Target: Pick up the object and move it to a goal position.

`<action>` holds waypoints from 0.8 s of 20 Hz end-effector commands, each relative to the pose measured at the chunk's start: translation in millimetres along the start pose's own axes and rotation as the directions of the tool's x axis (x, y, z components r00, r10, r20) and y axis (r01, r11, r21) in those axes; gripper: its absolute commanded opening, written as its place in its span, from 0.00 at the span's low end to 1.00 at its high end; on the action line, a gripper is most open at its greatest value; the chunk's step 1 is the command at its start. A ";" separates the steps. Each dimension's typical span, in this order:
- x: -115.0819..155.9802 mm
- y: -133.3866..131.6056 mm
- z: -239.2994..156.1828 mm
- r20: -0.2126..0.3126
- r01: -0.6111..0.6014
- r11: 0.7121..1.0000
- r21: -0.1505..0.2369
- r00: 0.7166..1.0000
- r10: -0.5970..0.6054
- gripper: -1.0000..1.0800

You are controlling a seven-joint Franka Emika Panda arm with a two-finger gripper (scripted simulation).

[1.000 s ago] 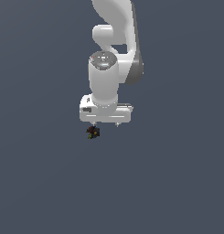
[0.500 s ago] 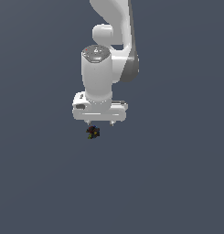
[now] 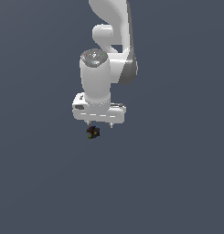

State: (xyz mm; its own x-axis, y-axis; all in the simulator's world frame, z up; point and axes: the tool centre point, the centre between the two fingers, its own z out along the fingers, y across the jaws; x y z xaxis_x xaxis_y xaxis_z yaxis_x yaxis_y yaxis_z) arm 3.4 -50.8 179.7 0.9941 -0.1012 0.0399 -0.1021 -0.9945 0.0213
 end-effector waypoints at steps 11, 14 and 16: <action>-16.0 19.1 38.1 0.023 -0.335 0.942 0.010 0.942 0.335 0.96; -21.3 25.3 48.8 0.029 -0.430 0.903 0.009 0.903 0.429 0.96; -25.0 29.5 55.8 0.033 -0.491 0.871 0.007 0.871 0.490 0.96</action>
State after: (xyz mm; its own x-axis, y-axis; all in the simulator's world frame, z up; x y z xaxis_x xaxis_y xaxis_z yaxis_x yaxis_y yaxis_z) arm -19.4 -76.0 129.0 0.8465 -0.5321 0.0153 -0.5321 -0.8467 -0.0071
